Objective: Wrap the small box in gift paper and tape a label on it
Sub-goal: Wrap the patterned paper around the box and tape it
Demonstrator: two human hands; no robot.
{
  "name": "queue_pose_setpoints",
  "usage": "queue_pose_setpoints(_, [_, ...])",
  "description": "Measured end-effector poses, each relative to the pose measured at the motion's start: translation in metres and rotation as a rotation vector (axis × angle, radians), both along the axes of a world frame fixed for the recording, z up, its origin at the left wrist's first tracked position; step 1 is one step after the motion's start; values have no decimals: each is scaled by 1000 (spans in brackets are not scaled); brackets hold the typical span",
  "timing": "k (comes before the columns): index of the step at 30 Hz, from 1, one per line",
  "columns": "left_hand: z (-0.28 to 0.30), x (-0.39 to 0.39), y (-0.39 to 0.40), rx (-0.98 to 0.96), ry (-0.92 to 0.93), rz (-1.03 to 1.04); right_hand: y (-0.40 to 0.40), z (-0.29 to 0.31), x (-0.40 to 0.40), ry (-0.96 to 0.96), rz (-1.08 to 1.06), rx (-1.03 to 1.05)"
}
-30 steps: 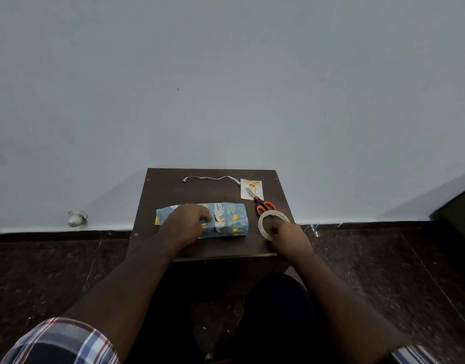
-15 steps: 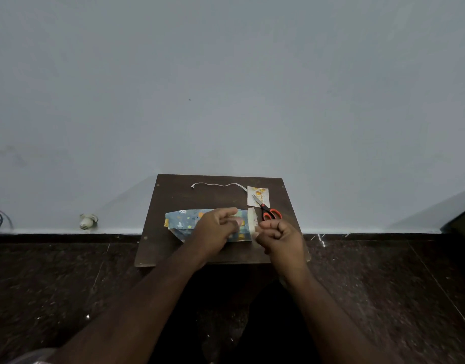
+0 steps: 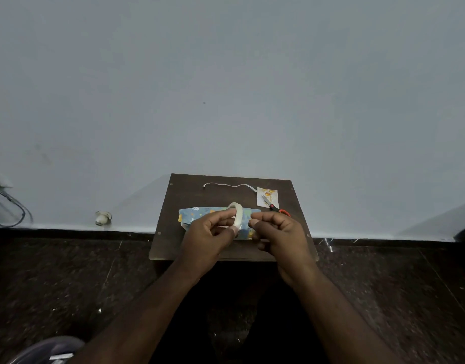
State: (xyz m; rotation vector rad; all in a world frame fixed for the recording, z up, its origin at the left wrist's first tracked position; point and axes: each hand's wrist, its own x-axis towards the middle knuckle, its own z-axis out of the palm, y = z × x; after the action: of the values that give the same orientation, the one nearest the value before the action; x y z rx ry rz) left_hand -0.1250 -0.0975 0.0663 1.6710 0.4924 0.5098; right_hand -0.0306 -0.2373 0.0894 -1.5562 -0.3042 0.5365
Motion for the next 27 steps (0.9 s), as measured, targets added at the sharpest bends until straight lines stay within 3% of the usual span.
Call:
queue_pose_setpoints(7, [10, -7, 5, 165, 25, 8, 11, 15, 5, 87, 85, -80])
queue_pose_setpoints(13, [11, -7, 6, 194, 34, -8, 15, 14, 8, 36, 109, -146])
queue_pose_setpoints(15, [10, -7, 6, 180, 32, -8, 17, 14, 11, -122, 123, -193])
queue_pose_setpoints(22, [8, -6, 7, 44, 36, -37, 24, 27, 18, -980, 278, -633])
queue_pose_setpoints(27, [18, -9, 2, 34, 41, -74, 26, 28, 18, -1230, 290, -660])
